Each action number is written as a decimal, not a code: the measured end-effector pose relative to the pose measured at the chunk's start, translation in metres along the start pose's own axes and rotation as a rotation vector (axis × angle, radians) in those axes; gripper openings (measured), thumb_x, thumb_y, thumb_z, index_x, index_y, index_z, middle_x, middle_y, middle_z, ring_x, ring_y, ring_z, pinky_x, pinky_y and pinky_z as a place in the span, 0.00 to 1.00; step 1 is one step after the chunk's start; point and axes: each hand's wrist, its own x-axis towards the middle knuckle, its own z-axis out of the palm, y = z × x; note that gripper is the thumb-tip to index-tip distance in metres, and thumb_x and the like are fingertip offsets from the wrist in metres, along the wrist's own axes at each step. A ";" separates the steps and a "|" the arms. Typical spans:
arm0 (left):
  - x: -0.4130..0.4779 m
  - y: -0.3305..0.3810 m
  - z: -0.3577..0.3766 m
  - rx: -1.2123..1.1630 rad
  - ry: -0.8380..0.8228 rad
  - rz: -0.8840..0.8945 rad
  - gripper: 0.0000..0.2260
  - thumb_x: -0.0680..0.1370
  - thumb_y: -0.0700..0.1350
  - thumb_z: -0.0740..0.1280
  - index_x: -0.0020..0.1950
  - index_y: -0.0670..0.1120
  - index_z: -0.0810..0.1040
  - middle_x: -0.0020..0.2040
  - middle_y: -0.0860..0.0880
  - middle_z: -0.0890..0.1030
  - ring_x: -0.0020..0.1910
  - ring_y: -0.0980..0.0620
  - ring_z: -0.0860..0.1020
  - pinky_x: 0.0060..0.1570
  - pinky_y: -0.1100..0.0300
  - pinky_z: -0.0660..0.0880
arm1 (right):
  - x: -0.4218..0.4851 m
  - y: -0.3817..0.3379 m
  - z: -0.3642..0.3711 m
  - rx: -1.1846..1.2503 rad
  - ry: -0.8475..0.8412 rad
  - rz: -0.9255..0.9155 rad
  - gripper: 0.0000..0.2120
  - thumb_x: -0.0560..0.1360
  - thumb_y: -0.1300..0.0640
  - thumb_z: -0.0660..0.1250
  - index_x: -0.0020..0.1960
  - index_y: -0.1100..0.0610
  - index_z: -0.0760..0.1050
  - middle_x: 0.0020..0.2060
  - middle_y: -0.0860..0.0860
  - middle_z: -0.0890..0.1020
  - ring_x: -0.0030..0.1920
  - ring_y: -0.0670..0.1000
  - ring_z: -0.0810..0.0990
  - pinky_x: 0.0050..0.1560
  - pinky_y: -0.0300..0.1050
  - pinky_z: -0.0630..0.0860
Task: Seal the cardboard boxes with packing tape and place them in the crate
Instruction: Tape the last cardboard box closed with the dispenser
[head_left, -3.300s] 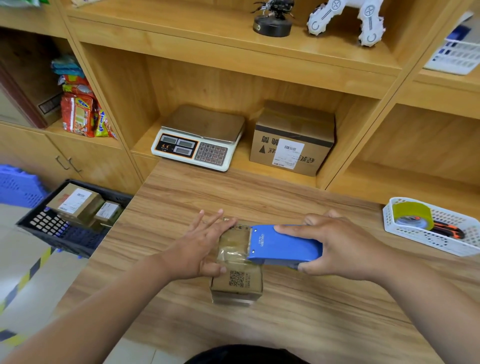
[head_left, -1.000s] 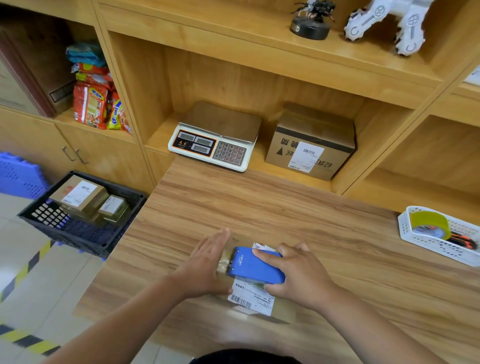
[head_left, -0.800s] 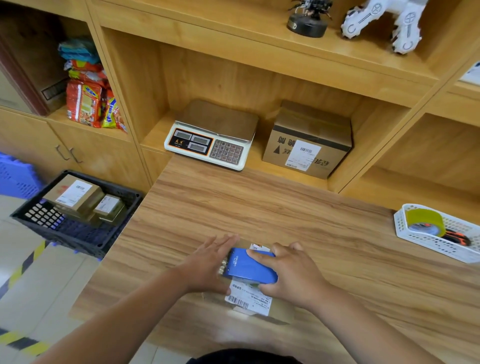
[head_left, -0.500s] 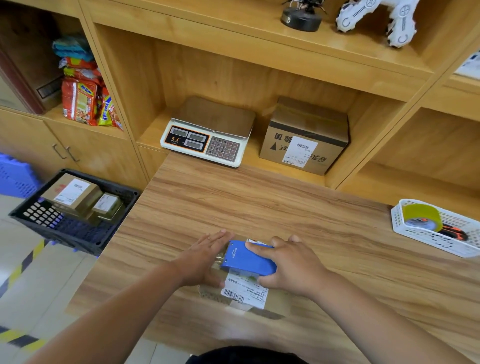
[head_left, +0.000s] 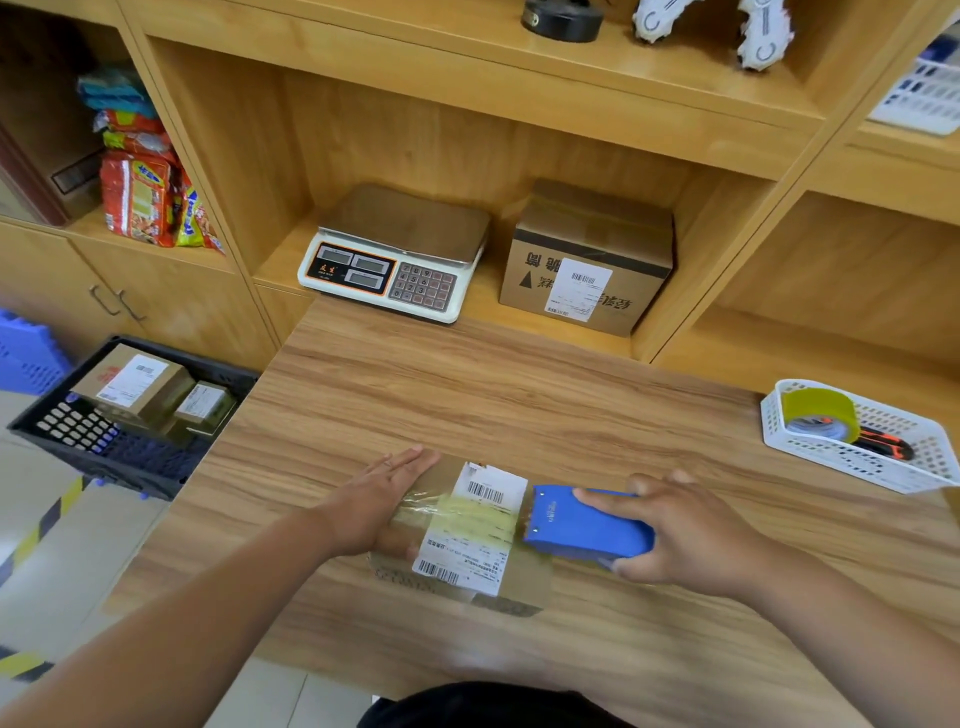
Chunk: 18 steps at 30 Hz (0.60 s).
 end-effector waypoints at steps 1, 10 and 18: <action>0.000 0.000 0.000 -0.004 0.000 -0.001 0.55 0.64 0.61 0.76 0.76 0.58 0.38 0.78 0.51 0.42 0.77 0.52 0.44 0.73 0.60 0.43 | -0.009 0.011 -0.001 0.002 0.001 0.015 0.30 0.66 0.30 0.60 0.58 0.15 0.42 0.41 0.35 0.65 0.43 0.46 0.61 0.41 0.28 0.58; 0.001 0.009 0.001 -0.009 -0.012 -0.007 0.55 0.65 0.58 0.76 0.75 0.56 0.36 0.78 0.51 0.41 0.76 0.52 0.43 0.71 0.63 0.41 | -0.047 0.050 0.004 -0.032 0.005 0.035 0.33 0.69 0.32 0.60 0.63 0.21 0.41 0.42 0.36 0.65 0.44 0.46 0.61 0.46 0.28 0.59; 0.002 0.011 0.001 -0.006 -0.036 -0.042 0.57 0.65 0.58 0.76 0.73 0.57 0.32 0.78 0.52 0.40 0.77 0.50 0.42 0.73 0.58 0.45 | -0.041 0.057 0.023 -0.004 0.010 0.040 0.34 0.69 0.32 0.60 0.63 0.21 0.38 0.43 0.35 0.64 0.45 0.47 0.61 0.45 0.31 0.58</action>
